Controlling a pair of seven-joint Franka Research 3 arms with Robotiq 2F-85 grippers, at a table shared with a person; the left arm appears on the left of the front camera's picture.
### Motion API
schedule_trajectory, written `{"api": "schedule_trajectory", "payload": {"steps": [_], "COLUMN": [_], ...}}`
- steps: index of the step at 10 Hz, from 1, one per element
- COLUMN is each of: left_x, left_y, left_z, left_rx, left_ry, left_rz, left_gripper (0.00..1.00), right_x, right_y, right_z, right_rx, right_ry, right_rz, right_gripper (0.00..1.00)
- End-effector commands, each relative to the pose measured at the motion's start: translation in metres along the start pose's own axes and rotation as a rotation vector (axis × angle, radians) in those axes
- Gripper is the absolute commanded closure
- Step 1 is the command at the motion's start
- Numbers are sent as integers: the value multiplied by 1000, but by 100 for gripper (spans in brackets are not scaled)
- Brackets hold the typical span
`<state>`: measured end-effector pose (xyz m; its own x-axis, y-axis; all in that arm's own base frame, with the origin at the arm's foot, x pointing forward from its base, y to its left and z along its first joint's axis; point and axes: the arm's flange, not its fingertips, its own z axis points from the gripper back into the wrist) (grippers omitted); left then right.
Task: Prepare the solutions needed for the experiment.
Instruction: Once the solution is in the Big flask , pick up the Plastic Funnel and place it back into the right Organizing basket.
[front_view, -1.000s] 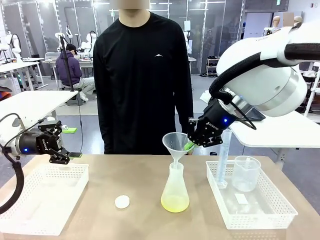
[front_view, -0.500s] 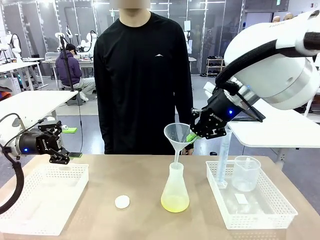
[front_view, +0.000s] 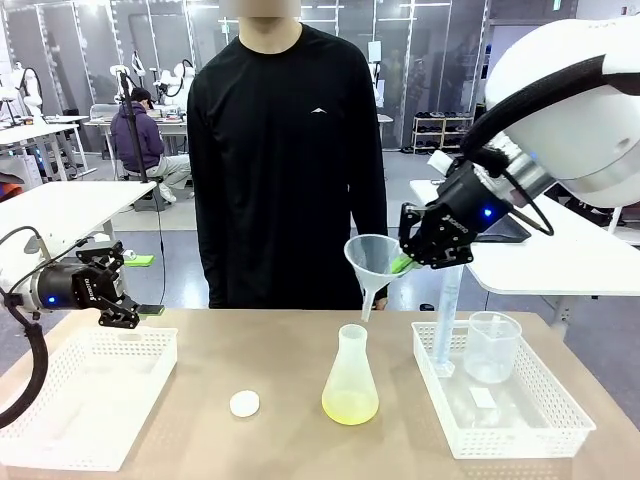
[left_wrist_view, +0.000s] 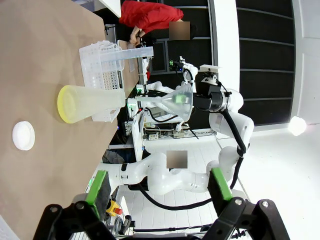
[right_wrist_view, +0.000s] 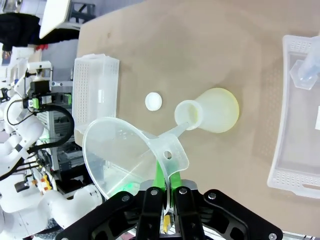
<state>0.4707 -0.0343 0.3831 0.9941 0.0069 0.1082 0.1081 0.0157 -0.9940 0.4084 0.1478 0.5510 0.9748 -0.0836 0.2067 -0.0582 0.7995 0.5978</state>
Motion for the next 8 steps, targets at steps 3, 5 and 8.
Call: {"api": "schedule_trajectory", "payload": {"steps": [3, 5, 8], "left_x": [-1, -1, -1], "left_y": [-2, -2, -2], "left_z": [0, 0, 0], "left_rx": [5, 5, 5], "left_ry": [9, 9, 9], "left_rz": [-10, -10, -10], "left_gripper": [0, 0, 0], "right_x": [29, 34, 31], "right_y": [-60, -94, -130], "right_z": [33, 49, 48], "right_rx": [-75, -179, -134], "right_ry": [-62, -113, -31], "right_rz": [-78, -179, -279], "right_gripper": [100, 100, 100]}}
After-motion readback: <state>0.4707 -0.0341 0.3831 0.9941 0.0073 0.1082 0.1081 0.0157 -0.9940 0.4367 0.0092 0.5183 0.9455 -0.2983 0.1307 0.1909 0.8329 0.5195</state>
